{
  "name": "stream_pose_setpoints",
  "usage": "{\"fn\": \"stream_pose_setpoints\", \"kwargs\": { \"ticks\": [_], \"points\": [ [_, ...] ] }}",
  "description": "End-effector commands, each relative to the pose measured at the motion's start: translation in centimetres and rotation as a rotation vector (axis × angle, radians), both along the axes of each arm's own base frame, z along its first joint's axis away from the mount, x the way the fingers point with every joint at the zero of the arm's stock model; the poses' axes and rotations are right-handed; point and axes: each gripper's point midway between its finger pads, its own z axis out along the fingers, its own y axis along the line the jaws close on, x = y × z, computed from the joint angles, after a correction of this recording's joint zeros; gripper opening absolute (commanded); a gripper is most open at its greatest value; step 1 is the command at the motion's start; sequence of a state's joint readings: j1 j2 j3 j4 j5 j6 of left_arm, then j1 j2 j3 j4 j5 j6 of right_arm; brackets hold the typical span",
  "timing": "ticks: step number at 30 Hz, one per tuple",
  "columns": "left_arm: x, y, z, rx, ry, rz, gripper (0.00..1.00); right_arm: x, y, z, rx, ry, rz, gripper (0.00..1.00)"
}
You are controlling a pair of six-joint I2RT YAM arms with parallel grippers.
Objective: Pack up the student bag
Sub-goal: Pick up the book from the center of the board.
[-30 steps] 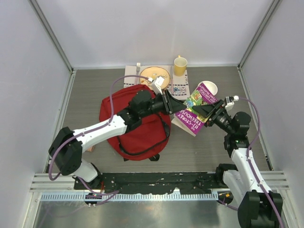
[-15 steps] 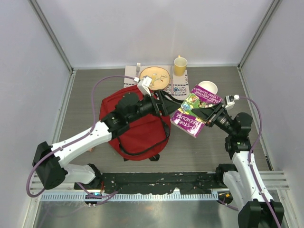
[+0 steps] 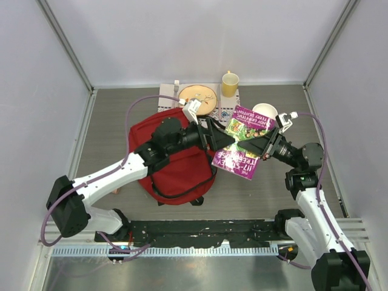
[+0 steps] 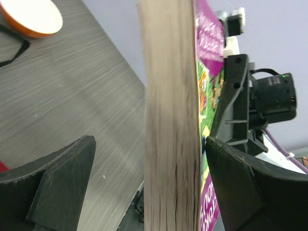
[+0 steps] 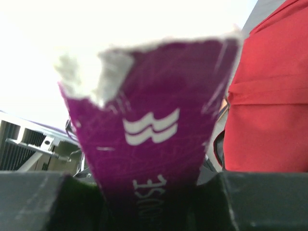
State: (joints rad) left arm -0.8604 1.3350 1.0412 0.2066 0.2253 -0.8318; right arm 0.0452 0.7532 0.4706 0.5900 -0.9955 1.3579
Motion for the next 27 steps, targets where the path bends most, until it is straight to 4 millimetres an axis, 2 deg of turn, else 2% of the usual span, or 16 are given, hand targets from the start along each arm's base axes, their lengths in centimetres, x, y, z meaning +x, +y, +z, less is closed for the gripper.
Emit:
{"fn": "stream_pose_setpoints", "kwargs": {
  "ticks": [1, 3, 9, 15, 18, 19, 21, 22, 23, 24, 26, 27],
  "points": [
    [-0.2, -1.2, 4.0, -0.132, -0.086, -0.089, 1.0, -3.0, 1.4, 3.6, -0.018, -0.213, 0.122, 0.01],
    [-0.4, -1.3, 4.7, -0.175, -0.098, -0.109, 1.0, -3.0, 1.7, 3.2, -0.031, -0.214, 0.133, 0.01],
    [-0.9, -1.0, 4.7, -0.203, -0.107, -0.124, 0.89, -3.4, 2.6, 2.0, -0.08, -0.214, 0.179, 0.01],
    [-1.0, -0.7, 4.9, -0.214, -0.109, -0.117, 0.66, -3.2, 3.0, 0.7, -0.12, -0.191, 0.201, 0.01],
    [-1.1, -0.8, 4.8, -0.214, -0.11, -0.129, 0.47, -3.3, 3.2, 0.2, -0.133, -0.174, 0.225, 0.01],
    [-1.2, -0.9, 4.6, -0.212, -0.107, -0.138, 0.35, -3.1, 3.2, 0.0, -0.146, -0.186, 0.222, 0.01],
    [-1.2, -0.9, 4.6, -0.215, -0.106, -0.143, 0.17, -2.7, 3.2, -0.6, -0.172, -0.15, 0.212, 0.04],
    [-1.2, -0.8, 4.7, -0.216, -0.107, -0.142, 0.0, -2.4, 3.1, -1.0, -0.196, -0.166, 0.197, 0.1],
    [-1.3, -0.6, 4.9, -0.218, -0.111, -0.131, 0.0, -1.5, 3.0, -1.4, -0.217, -0.155, 0.152, 0.19],
    [-1.1, -0.4, 4.5, -0.207, -0.103, -0.115, 0.0, -1.1, 2.8, -2.3, -0.249, -0.085, 0.129, 0.45],
    [0.0, 1.2, 5.1, -0.189, -0.119, 0.002, 0.0, 0.6, 1.9, -4.0, -0.347, -0.05, 0.012, 0.67],
    [0.6, 2.2, 3.5, -0.131, -0.083, 0.068, 0.0, 2.2, 0.5, -5.5, -0.413, 0.045, -0.123, 0.81]
  ]
}}
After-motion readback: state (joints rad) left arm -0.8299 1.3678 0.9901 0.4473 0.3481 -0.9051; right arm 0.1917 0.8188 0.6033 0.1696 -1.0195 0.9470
